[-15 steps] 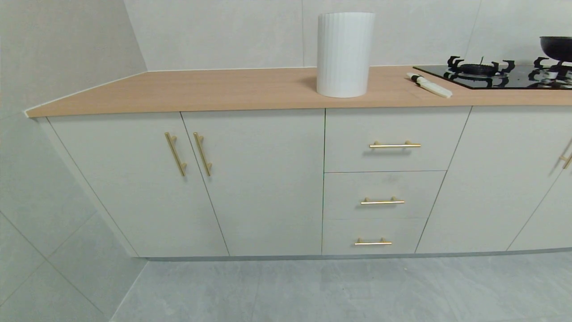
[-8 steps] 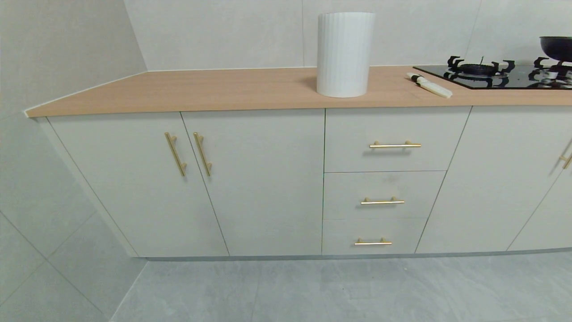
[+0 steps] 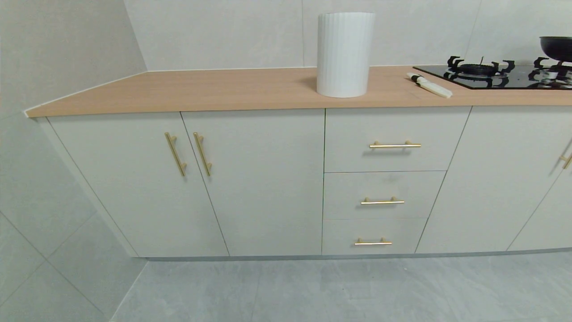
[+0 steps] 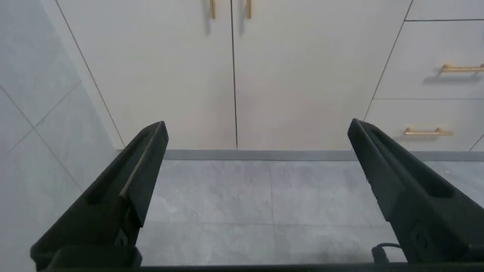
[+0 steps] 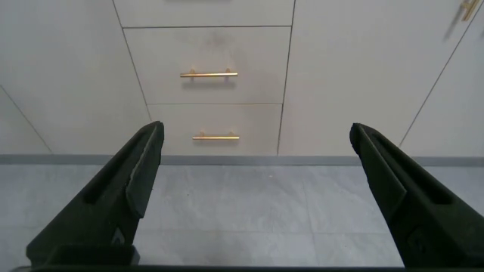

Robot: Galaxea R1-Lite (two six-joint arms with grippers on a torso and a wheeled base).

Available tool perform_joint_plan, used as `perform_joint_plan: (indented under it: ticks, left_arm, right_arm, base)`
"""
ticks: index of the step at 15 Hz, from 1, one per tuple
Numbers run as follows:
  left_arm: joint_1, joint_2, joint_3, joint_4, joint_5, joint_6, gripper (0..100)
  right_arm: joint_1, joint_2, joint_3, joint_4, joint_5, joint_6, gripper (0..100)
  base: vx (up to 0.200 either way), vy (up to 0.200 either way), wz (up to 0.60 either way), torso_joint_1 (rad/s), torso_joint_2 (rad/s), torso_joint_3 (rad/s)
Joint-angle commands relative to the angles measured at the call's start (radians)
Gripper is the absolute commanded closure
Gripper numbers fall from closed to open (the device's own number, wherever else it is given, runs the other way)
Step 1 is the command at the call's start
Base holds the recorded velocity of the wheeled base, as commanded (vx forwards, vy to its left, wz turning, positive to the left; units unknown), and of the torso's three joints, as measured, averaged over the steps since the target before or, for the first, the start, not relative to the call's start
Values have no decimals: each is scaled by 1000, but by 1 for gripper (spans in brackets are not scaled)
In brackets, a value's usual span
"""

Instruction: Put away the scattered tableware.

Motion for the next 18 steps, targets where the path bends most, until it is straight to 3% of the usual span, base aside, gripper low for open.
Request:
perform_joint_plan:
  ticks: [1,5,18]
  left_arm:
    - [0,0,0,0,0,2,0]
    - [0,0,0,0,0,9,0]
    - [0,0,0,0,0,5,0]
  right_arm:
    - [0,3,0,1,-3,10,0]
    - [0,3,0,1,-1,10,0]
    - [0,3,0,1,-1,11,0]
  base:
    - [0,0,0,0,0,0]
    - [0,0,0,0,0,0]
    - [200,0,0,2,3,4]
